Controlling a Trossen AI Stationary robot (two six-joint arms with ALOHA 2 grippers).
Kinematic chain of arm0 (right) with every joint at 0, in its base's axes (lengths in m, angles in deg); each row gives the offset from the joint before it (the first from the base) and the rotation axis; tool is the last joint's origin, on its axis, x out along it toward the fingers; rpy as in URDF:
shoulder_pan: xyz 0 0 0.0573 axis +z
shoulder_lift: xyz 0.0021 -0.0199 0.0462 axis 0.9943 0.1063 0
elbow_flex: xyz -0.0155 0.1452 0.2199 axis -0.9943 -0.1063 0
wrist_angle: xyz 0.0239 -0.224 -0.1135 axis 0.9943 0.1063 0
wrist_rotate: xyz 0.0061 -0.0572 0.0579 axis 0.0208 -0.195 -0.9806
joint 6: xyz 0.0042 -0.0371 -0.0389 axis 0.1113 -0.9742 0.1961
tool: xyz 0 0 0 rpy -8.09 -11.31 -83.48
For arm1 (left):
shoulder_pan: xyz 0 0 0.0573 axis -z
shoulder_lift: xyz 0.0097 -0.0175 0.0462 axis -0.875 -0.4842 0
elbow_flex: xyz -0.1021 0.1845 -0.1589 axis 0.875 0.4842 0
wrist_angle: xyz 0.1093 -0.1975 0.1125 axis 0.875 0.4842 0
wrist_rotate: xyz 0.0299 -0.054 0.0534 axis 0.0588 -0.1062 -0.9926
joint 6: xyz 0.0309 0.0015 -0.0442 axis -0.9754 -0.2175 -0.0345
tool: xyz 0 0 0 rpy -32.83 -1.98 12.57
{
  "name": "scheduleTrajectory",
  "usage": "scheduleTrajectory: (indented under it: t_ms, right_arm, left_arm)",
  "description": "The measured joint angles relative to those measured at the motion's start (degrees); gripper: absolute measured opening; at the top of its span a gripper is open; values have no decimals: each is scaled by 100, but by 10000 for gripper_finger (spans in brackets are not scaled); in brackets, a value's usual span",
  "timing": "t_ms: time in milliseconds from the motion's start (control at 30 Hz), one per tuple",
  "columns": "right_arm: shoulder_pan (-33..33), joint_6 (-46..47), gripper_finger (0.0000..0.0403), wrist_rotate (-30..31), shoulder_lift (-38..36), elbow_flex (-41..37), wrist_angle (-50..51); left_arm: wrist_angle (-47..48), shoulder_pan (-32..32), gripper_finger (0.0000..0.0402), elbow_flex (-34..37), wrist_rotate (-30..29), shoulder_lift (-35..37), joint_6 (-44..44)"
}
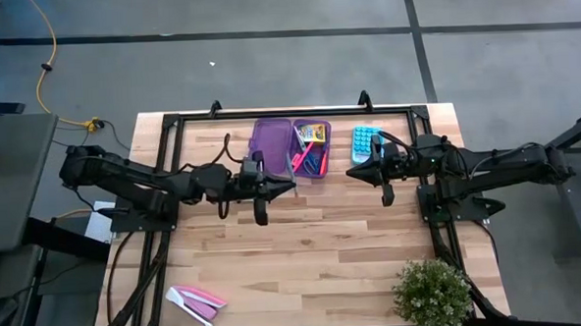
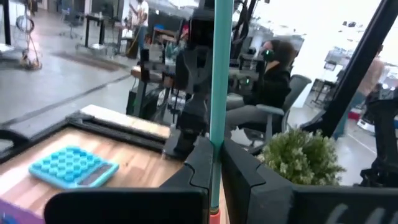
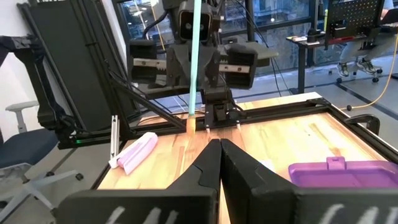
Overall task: Pack school essentials
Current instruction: Put the blue pencil into the purple supply box
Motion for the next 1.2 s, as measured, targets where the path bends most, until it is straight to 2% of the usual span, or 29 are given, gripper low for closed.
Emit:
scheduleTrajectory:
  t_ms: [600, 800, 967, 1100, 1200]
  right_arm:
    - [0, 13, 0, -22, 1, 0, -1]
    - [0, -25, 0, -19, 2, 0, -1]
    - [-2, 4, 0, -17, 2, 0, -1]
    - [0, 17, 0, -3, 2, 0, -1]
    - [-1, 37, 0, 11, 2, 0, -1]
  left_arm:
    - [11, -134, 6, -2, -43, 0, -48]
    - [50, -628, 6, -87, -43, 0, 347]
    - [1019, -1411, 6, -930, 560, -256, 402]
    - [2096, -2003, 6, -1859, 997, -860, 371]
    - [2849, -2358, 6, -2495, 1059, -1390, 402]
